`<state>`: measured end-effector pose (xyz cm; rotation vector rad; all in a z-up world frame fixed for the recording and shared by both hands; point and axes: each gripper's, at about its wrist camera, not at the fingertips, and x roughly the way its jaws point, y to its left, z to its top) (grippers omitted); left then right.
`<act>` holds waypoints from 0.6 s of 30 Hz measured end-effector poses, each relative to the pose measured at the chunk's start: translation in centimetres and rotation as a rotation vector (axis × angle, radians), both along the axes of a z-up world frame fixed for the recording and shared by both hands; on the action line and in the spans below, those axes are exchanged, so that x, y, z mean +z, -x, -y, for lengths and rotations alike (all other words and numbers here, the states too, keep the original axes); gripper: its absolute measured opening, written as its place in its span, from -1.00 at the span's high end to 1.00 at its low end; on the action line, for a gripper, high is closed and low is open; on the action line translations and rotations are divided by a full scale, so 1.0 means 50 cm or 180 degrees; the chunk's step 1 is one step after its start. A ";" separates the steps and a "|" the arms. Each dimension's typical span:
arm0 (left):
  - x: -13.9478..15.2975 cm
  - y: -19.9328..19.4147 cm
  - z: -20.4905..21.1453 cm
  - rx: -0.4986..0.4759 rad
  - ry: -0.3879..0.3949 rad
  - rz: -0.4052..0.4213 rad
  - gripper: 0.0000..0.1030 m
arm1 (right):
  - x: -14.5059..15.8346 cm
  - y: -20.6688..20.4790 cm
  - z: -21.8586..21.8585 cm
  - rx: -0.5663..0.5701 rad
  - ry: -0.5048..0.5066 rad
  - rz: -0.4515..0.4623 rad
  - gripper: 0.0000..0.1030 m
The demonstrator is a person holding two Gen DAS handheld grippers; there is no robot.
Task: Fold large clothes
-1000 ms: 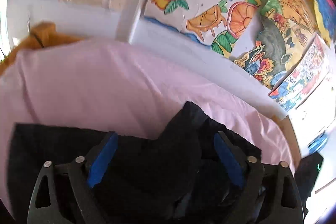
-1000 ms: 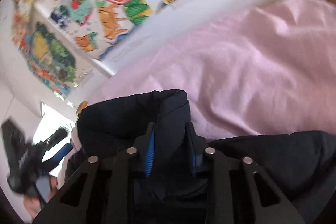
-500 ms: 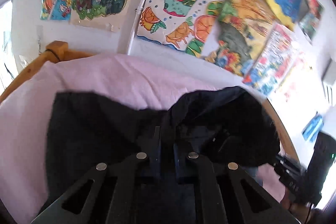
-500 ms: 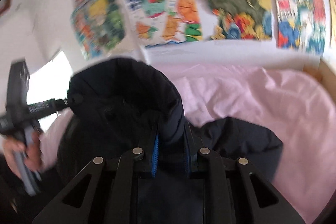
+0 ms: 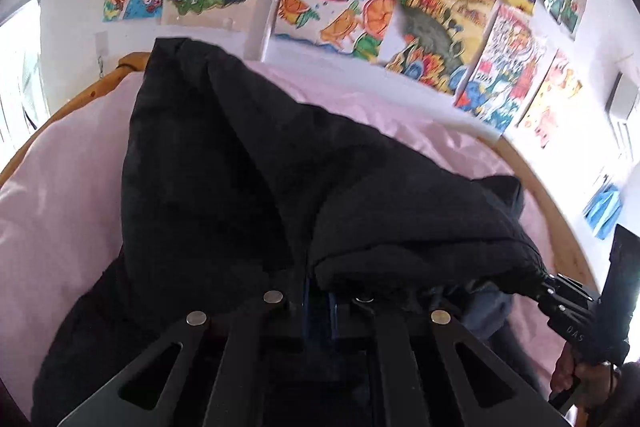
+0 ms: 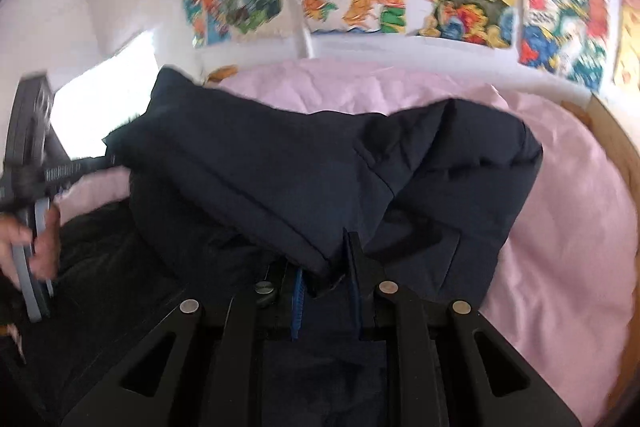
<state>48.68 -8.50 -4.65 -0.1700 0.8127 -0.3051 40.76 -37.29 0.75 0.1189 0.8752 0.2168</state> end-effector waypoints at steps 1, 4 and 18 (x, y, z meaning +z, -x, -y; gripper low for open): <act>-0.022 -0.013 -0.004 0.0019 0.0017 -0.0070 0.87 | -0.023 0.003 0.003 -0.0089 -0.0063 0.0052 0.68; -0.064 -0.040 -0.015 0.0034 0.0084 -0.0204 0.87 | -0.081 0.003 0.007 -0.0256 -0.0236 -0.0028 0.63; -0.113 -0.057 -0.019 -0.0022 -0.0017 -0.0369 0.87 | 0.048 0.026 0.007 -0.0384 -0.0221 0.0884 0.62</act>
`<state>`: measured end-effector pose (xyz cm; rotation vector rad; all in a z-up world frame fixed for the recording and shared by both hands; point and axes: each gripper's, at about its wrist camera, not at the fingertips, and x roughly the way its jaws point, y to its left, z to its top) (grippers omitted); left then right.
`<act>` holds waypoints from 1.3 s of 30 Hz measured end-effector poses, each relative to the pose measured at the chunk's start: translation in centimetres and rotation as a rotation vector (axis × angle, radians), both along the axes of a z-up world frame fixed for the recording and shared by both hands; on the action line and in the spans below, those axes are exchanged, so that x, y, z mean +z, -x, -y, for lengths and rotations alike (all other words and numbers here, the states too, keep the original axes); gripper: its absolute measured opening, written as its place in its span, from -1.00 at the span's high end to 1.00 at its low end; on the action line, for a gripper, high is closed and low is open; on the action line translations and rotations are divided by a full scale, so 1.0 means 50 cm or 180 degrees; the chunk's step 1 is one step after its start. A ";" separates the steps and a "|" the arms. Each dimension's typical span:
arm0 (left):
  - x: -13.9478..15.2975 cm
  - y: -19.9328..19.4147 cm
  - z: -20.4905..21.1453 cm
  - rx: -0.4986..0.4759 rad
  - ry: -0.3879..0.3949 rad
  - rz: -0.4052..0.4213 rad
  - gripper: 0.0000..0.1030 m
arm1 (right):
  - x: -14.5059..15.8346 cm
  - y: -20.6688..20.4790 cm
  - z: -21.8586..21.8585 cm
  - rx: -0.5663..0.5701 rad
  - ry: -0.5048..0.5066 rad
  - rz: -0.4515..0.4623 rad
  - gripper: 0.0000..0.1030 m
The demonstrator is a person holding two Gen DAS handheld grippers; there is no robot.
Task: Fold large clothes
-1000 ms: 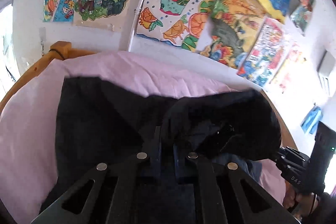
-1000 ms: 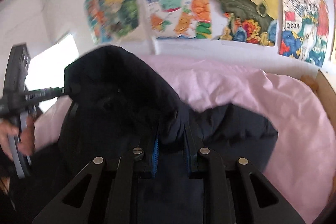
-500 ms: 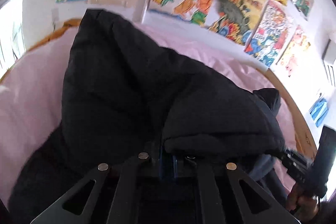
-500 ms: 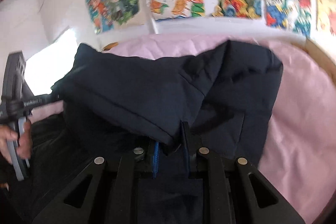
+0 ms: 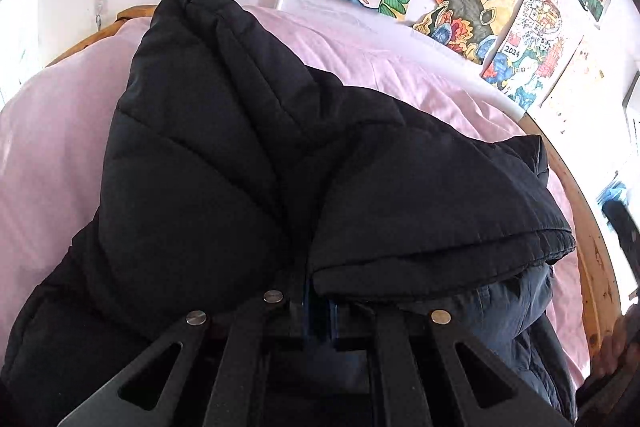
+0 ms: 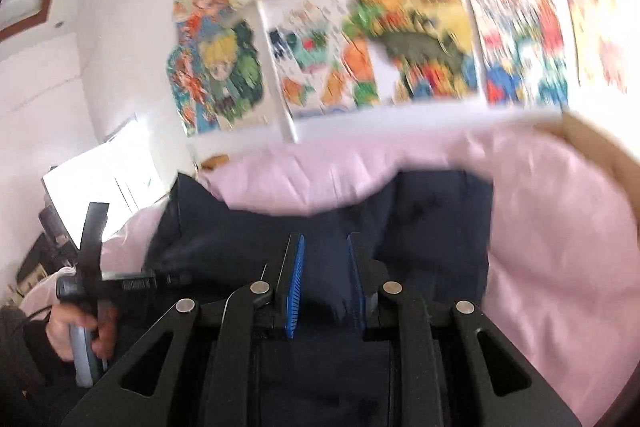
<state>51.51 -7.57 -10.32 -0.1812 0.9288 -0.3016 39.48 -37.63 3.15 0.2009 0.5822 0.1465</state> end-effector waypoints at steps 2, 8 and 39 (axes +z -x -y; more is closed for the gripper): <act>0.001 -0.001 -0.001 -0.0001 0.0024 0.0007 0.87 | 0.001 -0.058 -0.040 0.0195 0.0172 -0.0089 0.63; 0.001 -0.011 -0.018 0.0005 0.0203 -0.0015 0.80 | -0.130 -0.144 -0.096 0.0301 0.0272 -0.0594 0.62; -0.054 -0.116 0.134 -0.0386 -0.0980 0.0048 -0.65 | -0.233 -0.164 -0.094 0.0204 0.0473 -0.0925 0.60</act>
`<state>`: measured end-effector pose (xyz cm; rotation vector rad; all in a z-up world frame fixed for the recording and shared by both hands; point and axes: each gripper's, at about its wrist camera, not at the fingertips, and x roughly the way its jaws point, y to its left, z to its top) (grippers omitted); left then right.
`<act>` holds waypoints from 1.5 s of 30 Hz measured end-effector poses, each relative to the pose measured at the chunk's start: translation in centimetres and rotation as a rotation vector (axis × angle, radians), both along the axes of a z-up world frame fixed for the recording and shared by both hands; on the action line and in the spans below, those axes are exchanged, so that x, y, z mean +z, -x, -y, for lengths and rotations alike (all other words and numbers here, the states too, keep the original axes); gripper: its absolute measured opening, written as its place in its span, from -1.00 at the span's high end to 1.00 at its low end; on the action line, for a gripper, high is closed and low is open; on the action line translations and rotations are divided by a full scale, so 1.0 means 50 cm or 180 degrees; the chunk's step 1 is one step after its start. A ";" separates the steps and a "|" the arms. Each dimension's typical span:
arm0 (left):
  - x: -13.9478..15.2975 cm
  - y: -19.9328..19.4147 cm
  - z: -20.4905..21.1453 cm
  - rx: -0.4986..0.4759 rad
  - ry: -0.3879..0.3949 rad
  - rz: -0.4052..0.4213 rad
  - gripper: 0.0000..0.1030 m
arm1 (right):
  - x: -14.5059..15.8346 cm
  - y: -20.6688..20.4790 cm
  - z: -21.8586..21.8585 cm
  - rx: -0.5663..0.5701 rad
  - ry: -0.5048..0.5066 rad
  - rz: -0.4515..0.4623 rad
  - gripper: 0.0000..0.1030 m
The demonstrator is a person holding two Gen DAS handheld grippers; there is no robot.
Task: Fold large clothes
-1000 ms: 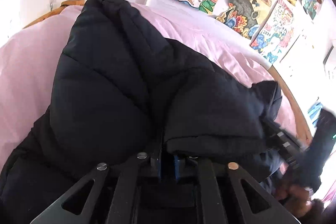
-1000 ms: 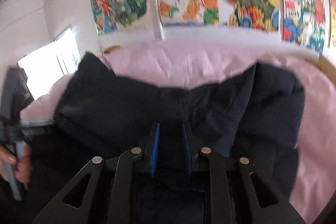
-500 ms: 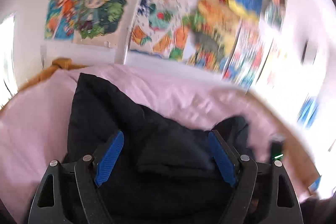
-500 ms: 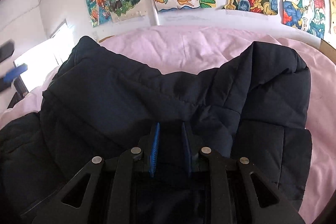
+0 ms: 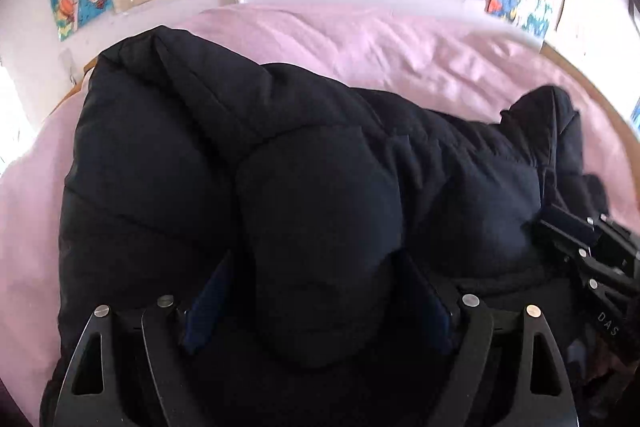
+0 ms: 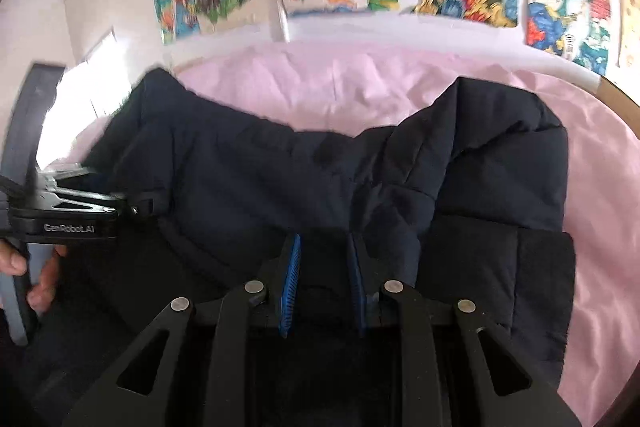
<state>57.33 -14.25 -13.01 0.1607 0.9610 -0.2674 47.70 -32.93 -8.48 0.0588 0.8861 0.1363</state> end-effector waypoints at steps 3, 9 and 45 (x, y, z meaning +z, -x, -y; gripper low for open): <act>-0.024 -0.028 0.014 -0.0010 -0.0066 0.0011 -0.67 | -0.033 -0.045 0.005 0.0039 0.0022 -0.0187 0.61; -0.050 -0.036 0.015 0.0007 -0.0100 0.0032 -0.69 | -0.071 -0.074 0.004 0.0015 0.0018 -0.0254 0.61; 0.366 0.381 -0.113 -0.0168 -0.0397 0.0134 -0.93 | 0.334 0.282 0.062 0.0192 -0.0242 -0.0626 -0.95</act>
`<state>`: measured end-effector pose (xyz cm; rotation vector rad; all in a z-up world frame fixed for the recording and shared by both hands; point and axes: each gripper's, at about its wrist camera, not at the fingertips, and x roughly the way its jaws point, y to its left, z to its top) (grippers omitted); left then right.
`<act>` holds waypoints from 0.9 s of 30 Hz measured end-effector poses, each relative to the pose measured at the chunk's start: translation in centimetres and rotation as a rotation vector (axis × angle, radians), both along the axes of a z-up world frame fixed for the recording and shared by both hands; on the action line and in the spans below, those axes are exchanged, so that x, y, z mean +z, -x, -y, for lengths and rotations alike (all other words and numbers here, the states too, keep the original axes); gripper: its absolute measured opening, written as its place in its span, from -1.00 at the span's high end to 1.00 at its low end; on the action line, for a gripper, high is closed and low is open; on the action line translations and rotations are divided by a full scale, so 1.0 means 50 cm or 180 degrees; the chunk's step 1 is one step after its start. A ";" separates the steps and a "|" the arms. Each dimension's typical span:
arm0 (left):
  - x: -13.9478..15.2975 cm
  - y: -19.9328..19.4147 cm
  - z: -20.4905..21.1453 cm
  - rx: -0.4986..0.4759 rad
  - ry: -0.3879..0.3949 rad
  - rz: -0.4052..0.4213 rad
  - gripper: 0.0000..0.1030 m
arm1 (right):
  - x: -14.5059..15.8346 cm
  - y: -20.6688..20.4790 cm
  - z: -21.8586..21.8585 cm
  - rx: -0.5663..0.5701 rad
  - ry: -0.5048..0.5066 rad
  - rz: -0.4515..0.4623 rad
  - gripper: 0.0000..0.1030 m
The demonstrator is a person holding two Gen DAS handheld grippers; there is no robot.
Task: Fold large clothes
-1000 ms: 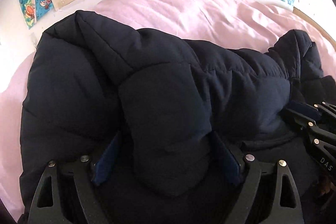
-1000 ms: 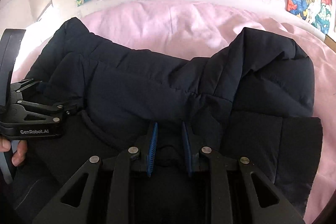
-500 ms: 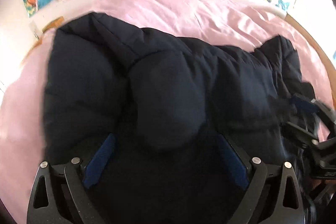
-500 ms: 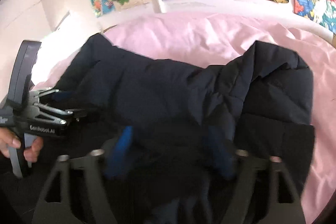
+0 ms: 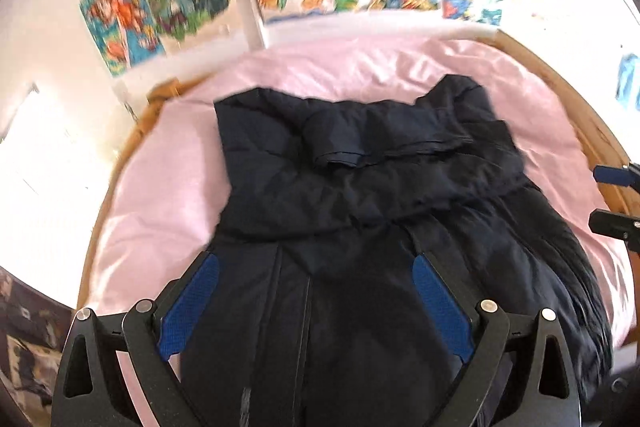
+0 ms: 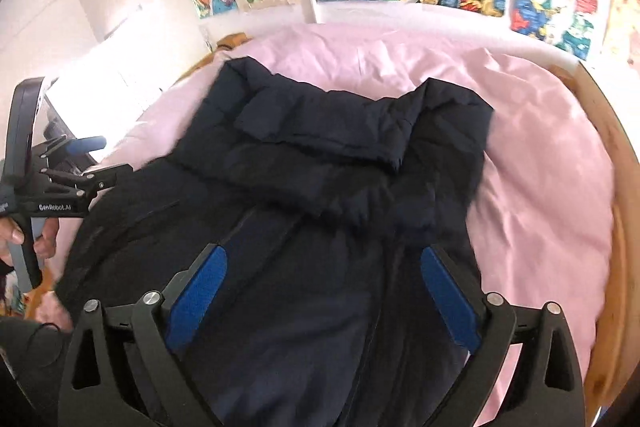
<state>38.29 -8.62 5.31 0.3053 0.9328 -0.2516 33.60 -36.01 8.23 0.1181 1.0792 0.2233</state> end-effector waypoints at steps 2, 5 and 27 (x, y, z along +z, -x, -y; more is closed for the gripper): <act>0.026 0.058 -0.002 -0.0017 -0.0151 0.0123 -0.93 | 0.034 0.057 -0.004 -0.0029 0.0027 -0.0001 -0.97; 0.036 0.124 -0.011 0.0006 -0.0270 0.0186 -0.93 | 0.056 0.143 -0.017 0.0056 0.0266 -0.0064 -0.97; -0.094 0.363 -0.114 -0.0024 0.0737 -0.0323 -0.93 | -0.052 0.461 -0.111 0.0970 0.0877 -0.0403 -0.97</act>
